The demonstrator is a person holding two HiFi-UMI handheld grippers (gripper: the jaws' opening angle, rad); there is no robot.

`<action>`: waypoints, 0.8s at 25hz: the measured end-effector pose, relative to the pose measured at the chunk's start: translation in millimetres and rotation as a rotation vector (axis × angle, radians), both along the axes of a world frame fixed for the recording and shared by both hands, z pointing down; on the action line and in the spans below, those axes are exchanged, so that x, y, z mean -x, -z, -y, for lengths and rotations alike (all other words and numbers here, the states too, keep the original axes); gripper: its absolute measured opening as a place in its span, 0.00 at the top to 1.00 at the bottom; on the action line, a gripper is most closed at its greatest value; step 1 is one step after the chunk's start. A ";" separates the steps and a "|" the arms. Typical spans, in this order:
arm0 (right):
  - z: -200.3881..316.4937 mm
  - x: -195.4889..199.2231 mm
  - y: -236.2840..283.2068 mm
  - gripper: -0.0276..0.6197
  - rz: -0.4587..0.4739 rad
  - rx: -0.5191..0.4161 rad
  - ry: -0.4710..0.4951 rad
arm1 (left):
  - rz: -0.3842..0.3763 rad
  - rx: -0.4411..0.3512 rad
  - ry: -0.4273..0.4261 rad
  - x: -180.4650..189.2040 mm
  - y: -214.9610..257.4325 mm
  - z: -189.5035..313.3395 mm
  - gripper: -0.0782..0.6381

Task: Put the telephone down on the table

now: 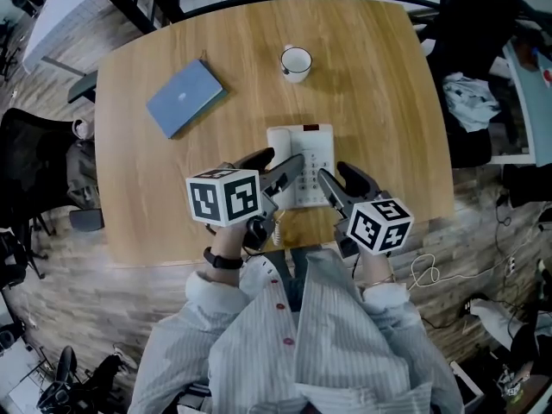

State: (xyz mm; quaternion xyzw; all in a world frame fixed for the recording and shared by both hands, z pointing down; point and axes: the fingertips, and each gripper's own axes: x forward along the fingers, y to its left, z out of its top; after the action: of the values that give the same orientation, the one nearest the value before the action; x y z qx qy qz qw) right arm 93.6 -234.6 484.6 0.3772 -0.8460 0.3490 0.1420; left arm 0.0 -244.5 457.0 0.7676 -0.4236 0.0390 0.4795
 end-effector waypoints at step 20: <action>-11.7 50.2 179.1 0.86 0.282 -0.319 0.130 | -0.135 -0.387 0.050 5.0 157.2 -26.5 0.75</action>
State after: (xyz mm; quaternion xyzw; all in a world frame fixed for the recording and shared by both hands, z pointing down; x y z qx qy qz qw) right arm 43.4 -222.9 305.5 0.2870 -0.9244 0.2505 -0.0171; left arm -5.0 -218.1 299.8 0.8356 -0.4088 -0.1067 0.3512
